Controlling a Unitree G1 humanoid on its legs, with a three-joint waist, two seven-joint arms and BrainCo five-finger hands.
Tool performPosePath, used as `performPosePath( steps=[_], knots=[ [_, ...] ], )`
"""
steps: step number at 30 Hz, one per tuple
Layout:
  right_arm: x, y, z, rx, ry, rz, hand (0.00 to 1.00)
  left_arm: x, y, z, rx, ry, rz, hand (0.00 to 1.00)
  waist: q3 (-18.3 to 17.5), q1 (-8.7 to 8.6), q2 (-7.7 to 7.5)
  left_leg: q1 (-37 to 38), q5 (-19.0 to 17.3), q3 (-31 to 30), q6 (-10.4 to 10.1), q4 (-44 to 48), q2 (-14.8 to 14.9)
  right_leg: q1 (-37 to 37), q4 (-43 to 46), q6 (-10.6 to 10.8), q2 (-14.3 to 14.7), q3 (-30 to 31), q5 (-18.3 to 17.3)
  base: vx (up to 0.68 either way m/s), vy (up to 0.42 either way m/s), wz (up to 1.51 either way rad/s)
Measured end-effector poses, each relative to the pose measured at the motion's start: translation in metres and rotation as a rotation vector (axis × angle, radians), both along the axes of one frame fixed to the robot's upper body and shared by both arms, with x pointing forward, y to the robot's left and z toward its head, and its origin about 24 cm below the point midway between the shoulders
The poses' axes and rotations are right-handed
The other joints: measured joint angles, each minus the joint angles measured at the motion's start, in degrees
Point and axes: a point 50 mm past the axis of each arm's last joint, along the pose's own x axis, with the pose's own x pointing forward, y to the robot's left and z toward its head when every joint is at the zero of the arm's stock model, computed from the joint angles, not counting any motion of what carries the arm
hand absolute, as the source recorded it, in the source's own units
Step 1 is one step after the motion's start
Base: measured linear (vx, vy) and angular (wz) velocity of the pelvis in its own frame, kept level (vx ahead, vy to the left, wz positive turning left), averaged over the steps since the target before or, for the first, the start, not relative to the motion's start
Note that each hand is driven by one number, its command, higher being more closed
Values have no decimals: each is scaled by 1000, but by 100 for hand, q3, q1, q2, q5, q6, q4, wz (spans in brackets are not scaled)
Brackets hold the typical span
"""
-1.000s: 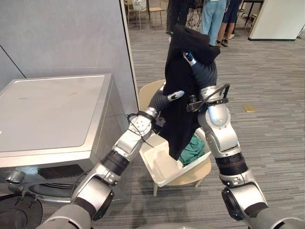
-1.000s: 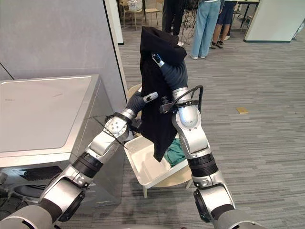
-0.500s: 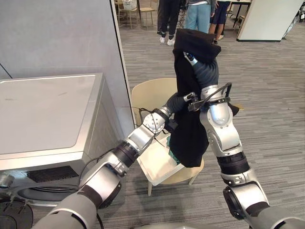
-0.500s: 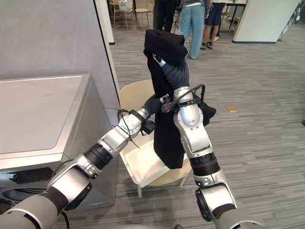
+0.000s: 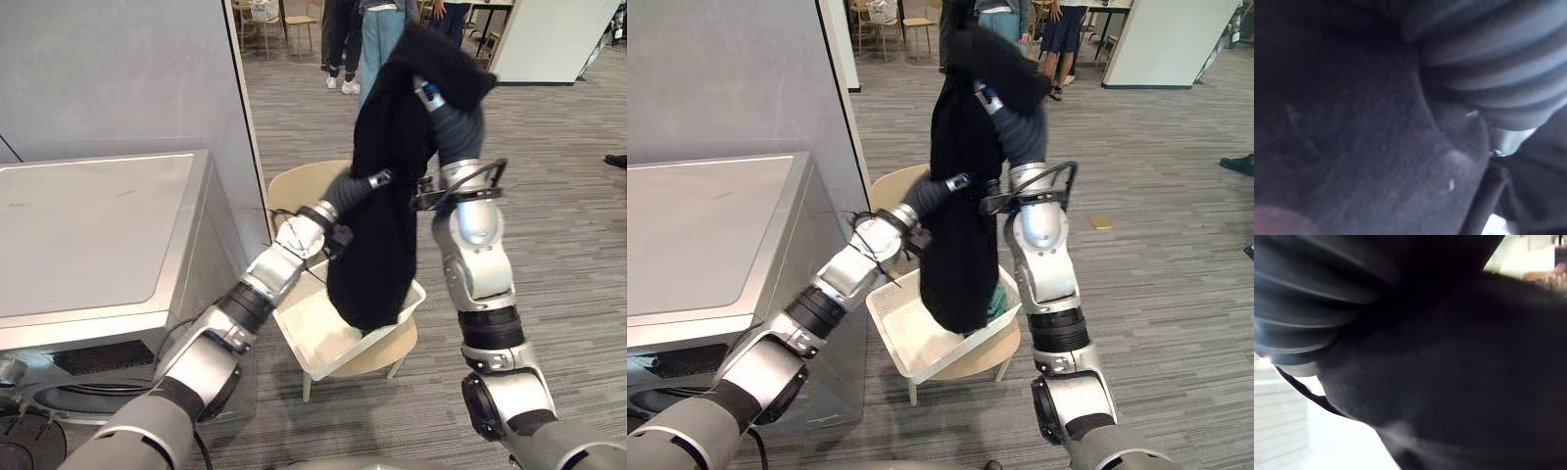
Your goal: Pick up the laundry basket with both hands and put the clothes into the washing machine.
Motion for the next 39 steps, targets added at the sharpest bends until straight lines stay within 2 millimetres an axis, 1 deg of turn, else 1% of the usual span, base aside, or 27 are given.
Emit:
performPosePath(
  steps=[1, 4, 5, 7, 9, 11, 12, 13, 14, 15, 16, 17, 18, 20, 21, 22, 25, 26, 28, 29, 31, 33, 34, 36, 37, 38, 39],
  knots=[
    [-3, -11, -4, 0, 7, -34, 0, -4, 11, 13, -32, -54, 10, 100, -1, -3, 1, 7, 0, -24, 0, 0, 0, 19, 0, 0, 0, -20, 0, 12, -6, 8],
    [-7, -28, -21, -17, 59, -93, 0, -17, 35, 28, -55, -155, 22, 100, -13, -5, 21, 26, 0, -82, 0, -3, -3, 70, -2, 4, -3, -74, -3, 11, -6, 9],
    [-8, -31, -25, -20, 69, -97, 0, -20, 40, 27, -56, -161, 29, 100, -19, -4, 30, 27, 0, -92, 0, -4, -3, 76, -2, 5, -3, -89, -4, 2, -5, 8],
    [-16, -41, -36, -1, 87, -112, 0, -31, 70, 20, -87, -162, 89, 100, -30, 6, 59, 27, 0, -94, 0, -15, -8, 75, -6, 25, -8, -93, -18, -2, -3, 2],
    [-24, -46, -42, -23, 95, -115, 0, -41, 86, 15, -92, -163, 126, 100, -28, 12, 62, 27, 0, -96, 0, -18, -7, 75, -9, 30, -7, -96, -23, 0, 0, 0],
    [-35, -74, -54, 91, 109, -212, 0, -55, 120, 8, -168, -160, 233, 100, -29, 17, 66, 27, 0, -104, 0, -40, -14, 75, -9, 43, -12, -107, -34, -8, -3, 2],
    [-50, -109, -66, 203, 126, -369, 0, -64, 155, 3, -224, -158, 366, 100, -31, 30, 68, 27, 1, -113, 0, -65, -19, 76, -16, 50, -17, -125, -42, -10, -4, 6],
    [-63, -132, -76, 259, 143, -483, 0, -72, 180, -2, -250, -158, 474, 100, -37, 35, 76, 27, 6, -126, -7, -94, -25, 77, -23, 56, -20, -142, -48, -2, -4, 6],
    [-81, -158, -93, 308, 184, -619, 0, -87, 206, -11, -277, -146, 596, 100, -44, 35, 83, 27, 7, -128, -8, -106, -31, 82, -47, 57, -23, -150, -50, 0, 0, 0],
    [-88, -166, -102, 317, 218, -664, 0, -95, 216, -15, -286, -140, 642, 100, -55, 35, 84, 27, 7, -123, -9, -111, -33, 87, -67, 57, -23, -150, -50, 0, 0, 0],
    [-102, -174, -123, 330, 295, -728, 0, -110, 225, -24, -298, -126, 701, 100, -77, 44, 85, 22, 7, -121, -9, -115, -38, 98, -109, 57, -23, -152, -50, 0, 0, 0],
    [-111, -175, -142, 348, 372, -754, 0, -122, 224, -33, -322, -106, 718, 100, -86, 47, 100, 21, 7, -119, -9, -115, -36, 97, -110, 57, -22, -152, -50, 0, 0, 0],
    [-115, -174, -152, 361, 409, -761, 0, -128, 221, -38, -338, -96, 721, 100, -95, 53, 113, 19, 6, -119, -10, -116, -36, 96, -110, 56, -22, -152, -50, 0, 0, 0],
    [-128, -167, -192, 418, 569, -774, 0, -148, 207, -61, -413, -24, 725, 100, -133, 91, 166, 11, 5, -120, -11, -117, -31, 94, -112, 56, -21, -158, -50, 0, 0, 0],
    [-132, -165, -203, 430, 614, -772, 0, -153, 205, -67, -428, -4, 730, 100, -141, 99, 181, 10, 5, -120, -11, -117, -28, 95, -114, 56, -19, -159, -50, 0, 0, 0],
    [-143, -160, -224, 457, 706, -779, 0, -163, 203, -79, -456, 40, 749, 100, -150, 123, 208, 4, 5, -121, -12, -117, -25, 96, -122, 55, -16, -162, -51, 0, 0, 0],
    [-176, -147, -272, 546, 924, -781, 0, -193, 199, -114, -544, 190, 812, 100, -155, 182, 256, 8, 4, -168, -12, -118, -22, 135, -122, 55, -16, -201, -52, -18, -8, 6],
    [-180, -146, -278, 558, 957, -768, 0, -200, 199, -121, -563, 221, 831, 100, -144, 182, 263, 17, 4, -178, -12, -117, -23, 157, -122, 56, -20, -218, -53, -35, -8, 15],
    [-193, -137, -290, 560, 1030, -735, 0, -221, 197, -144, -606, 335, 878, 100, -103, 197, 240, 21, -3, -214, -16, -93, -6, 247, -81, 99, -57, -352, -136, -52, -15, 25],
    [-196, -135, -292, 558, 1044, -726, 0, -225, 196, -151, -614, 368, 890, 100, -88, 204, 243, 23, -7, -220, -20, -85, 1, 290, -57, 97, -68, -399, -162, -73, -20, 29],
    [-201, -130, -301, 563, 1092, -709, 0, -238, 197, -184, -628, 512, 945, 100, -58, 321, 233, 52, -71, -236, 11, -17, 13, 296, 154, 131, -110, -473, -322, -78, -7, 18],
    [-205, -122, -320, 589, 1191, -675, 0, -258, 198, -227, -659, 709, 1040, 100, -46, 361, 242, 46, -107, -239, 6, 74, 45, 285, 282, 132, -156, -580, -483, -71, 1, 18],
    [-209, -115, -334, 611, 1264, -653, 0, -273, 198, -256, -682, 841, 1112, 100, -46, 361, 240, 19, -107, -239, 5, 108, 72, 278, 347, 127, -175, -674, -530, -41, -3, 20],
    [-215, -111, -346, 634, 1326, -650, 0, -287, 194, -280, -691, 970, 1171, 100, -45, 375, 231, 11, -106, -228, 5, 99, 87, 279, 383, 113, -175, -731, -551, -9, -9, 21],
    [-229, -104, -365, 676, 1426, -655, 0, -312, 185, -312, -688, 1180, 1239, 100, -46, 375, 228, 22, -103, -122, 5, 91, 99, 285, 426, 120, -182, -812, -603, 32, -8, 26],
    [-239, -98, -376, 711, 1495, -656, 0, -332, 176, -330, -661, 1327, 1272, 100, -46, 379, 219, 20, -102, -83, 5, 75, 111, 283, 431, 123, -184, -833, -618, 43, -5, 22],
    [-243, -95, -382, 732, 1527, -657, 0, -341, 172, -337, -655, 1390, 1286, 100, -45, 381, 210, 20, -99, -83, 2, 44, 108, 282, 423, 124, -183, -831, -619, 54, -4, 4]
  ],
)
